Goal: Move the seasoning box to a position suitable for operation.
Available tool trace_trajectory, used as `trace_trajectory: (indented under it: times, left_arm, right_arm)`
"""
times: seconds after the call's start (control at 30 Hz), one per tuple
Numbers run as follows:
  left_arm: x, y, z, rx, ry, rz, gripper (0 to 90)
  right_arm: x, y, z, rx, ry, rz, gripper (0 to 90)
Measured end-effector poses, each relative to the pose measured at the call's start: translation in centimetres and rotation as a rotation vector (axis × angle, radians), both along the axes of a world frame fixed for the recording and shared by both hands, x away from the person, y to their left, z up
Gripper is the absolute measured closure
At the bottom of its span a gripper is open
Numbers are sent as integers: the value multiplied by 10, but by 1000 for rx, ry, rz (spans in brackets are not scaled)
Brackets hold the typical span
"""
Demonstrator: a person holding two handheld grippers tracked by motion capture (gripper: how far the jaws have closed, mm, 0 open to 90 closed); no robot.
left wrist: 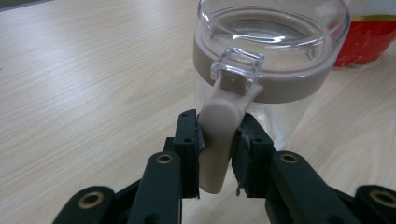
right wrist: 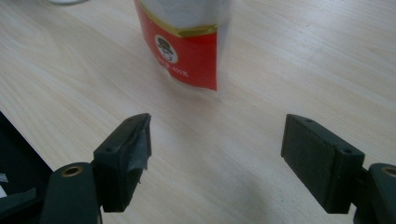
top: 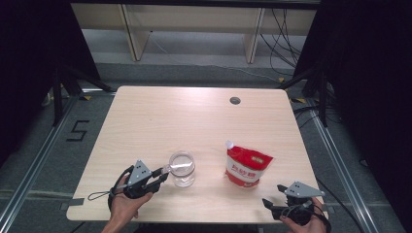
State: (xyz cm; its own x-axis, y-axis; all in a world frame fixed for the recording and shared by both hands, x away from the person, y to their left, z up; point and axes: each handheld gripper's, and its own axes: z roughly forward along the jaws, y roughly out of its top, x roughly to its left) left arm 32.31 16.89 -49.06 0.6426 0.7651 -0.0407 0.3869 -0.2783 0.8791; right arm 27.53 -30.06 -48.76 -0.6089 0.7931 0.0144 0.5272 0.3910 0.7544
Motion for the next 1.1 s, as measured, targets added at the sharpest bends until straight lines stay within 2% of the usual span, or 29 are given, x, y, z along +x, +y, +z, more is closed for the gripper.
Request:
trace_trajectory:
  times: [0.03,0.17,0.2,0.33,0.4,0.43,0.47,0.5,0.6,0.63,0.67,0.7,0.8,0.83,0.93,0.97,1.0,1.03,1.07,1.1]
  left_arm:
    - [3,2,0,-7,0,15,731]
    - [6,4,0,15,-14,18,736]
    - [5,3,1,49,-31,1,736]
    - [4,3,0,57,-34,-16,738]
    - [3,2,0,75,-46,-30,740]
    - [2,0,-1,63,-44,-32,740]
    - [2,-1,-1,61,-44,-37,740]
    - [2,-2,-1,57,-44,-43,740]
    - [1,-3,-1,66,-52,-58,740]
    - [0,-5,-1,52,-49,-59,740]
    - [0,-5,0,63,-53,-78,739]
    - [-1,-6,-1,48,-45,-75,740]
    - [-2,-9,-1,58,-59,-104,739]
    - [-3,-11,-1,53,-62,-130,739]
    - [-6,-15,-1,43,-47,-139,739]
    - [-7,-17,-1,45,-51,-153,739]
    - [-9,-21,-1,45,-56,-189,739]
    - [-11,-24,-2,38,-52,-196,740]
    - [-11,-25,-1,56,-63,-213,739]
    - [-11,-25,-1,56,-63,-213,739]
  right_arm:
    - [-1,1,0,9,13,-1,254]
    - [-1,1,0,8,15,0,254]
    - [0,1,0,5,13,0,254]
    - [1,1,-1,-3,-7,10,254]
    - [0,1,0,2,9,6,254]
    - [1,1,-1,7,7,17,254]
    - [0,1,0,5,10,2,254]
    - [1,0,0,-2,-5,7,254]
    - [0,1,0,0,4,3,253]
    - [0,1,0,0,4,3,253]
    - [1,0,0,-6,-6,8,253]
    - [1,0,0,-11,-8,9,254]
    - [1,0,-1,-6,-4,8,253]
    - [0,0,-1,-5,-4,8,254]
    - [0,1,-1,-11,-4,12,253]
    - [0,1,-1,-11,-4,12,253]
    - [0,2,-2,-6,8,13,252]
    - [1,2,-2,-12,-5,22,250]
    - [1,3,-2,-9,-2,25,250]
    - [1,3,-2,-9,-2,25,250]
